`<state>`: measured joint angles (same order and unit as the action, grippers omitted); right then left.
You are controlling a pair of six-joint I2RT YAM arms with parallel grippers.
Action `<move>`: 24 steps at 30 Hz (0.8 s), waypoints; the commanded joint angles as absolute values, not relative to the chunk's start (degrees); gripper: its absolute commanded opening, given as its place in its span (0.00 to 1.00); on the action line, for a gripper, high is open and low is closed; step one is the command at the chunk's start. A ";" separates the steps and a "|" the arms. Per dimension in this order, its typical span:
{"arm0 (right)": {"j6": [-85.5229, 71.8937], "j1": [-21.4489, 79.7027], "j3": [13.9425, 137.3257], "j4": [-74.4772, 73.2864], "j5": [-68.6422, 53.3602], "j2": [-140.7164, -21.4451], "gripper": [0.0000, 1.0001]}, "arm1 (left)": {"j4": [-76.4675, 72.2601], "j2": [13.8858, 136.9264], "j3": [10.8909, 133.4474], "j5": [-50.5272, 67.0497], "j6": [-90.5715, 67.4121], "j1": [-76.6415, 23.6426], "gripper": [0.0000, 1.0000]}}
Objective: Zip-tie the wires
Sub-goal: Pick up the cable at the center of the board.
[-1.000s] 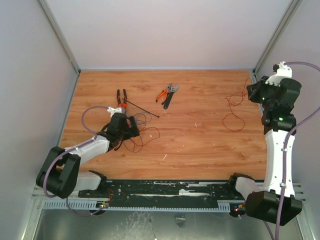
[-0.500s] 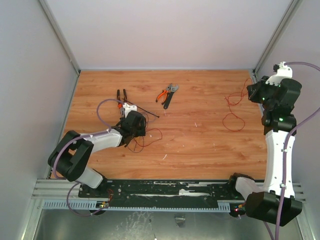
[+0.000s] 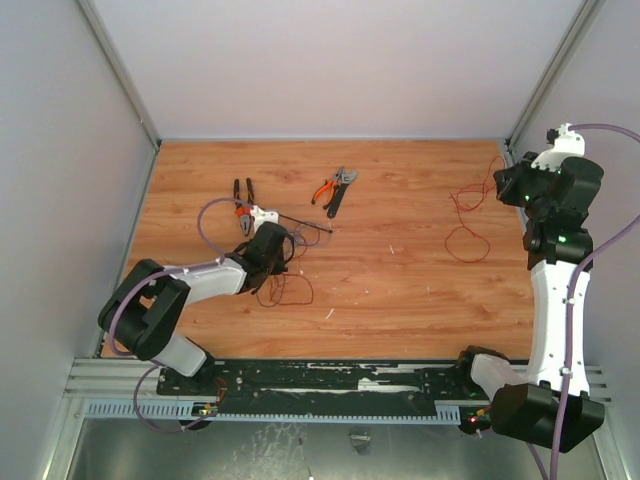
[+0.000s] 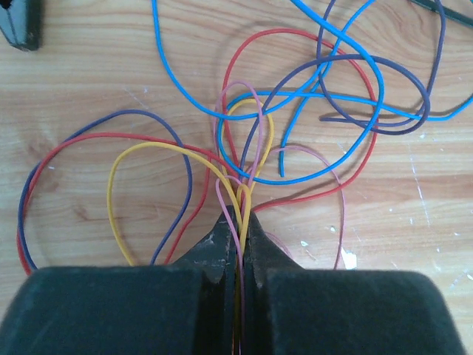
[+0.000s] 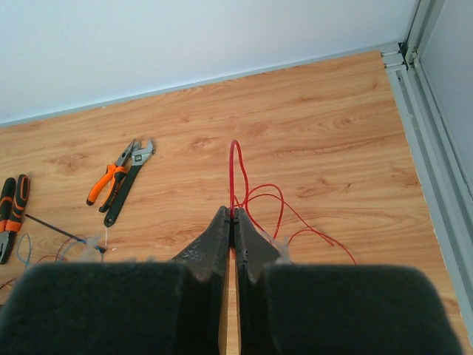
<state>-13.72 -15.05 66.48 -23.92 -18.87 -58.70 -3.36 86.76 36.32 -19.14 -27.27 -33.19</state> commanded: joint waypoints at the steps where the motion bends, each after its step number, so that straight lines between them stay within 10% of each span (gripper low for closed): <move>1: -14.15 -15.25 67.06 -23.30 -19.14 -57.48 0.00 | -1.13 84.47 34.24 -14.50 -27.96 -34.20 0.00; 11: -14.98 -15.30 66.98 -22.60 -20.85 -57.48 0.00 | 6.71 69.69 45.39 -12.40 -26.02 -34.19 0.00; 24: -14.67 -15.31 67.24 -22.79 -20.97 -56.97 0.00 | 7.58 81.33 71.80 -9.31 -20.03 -25.47 0.00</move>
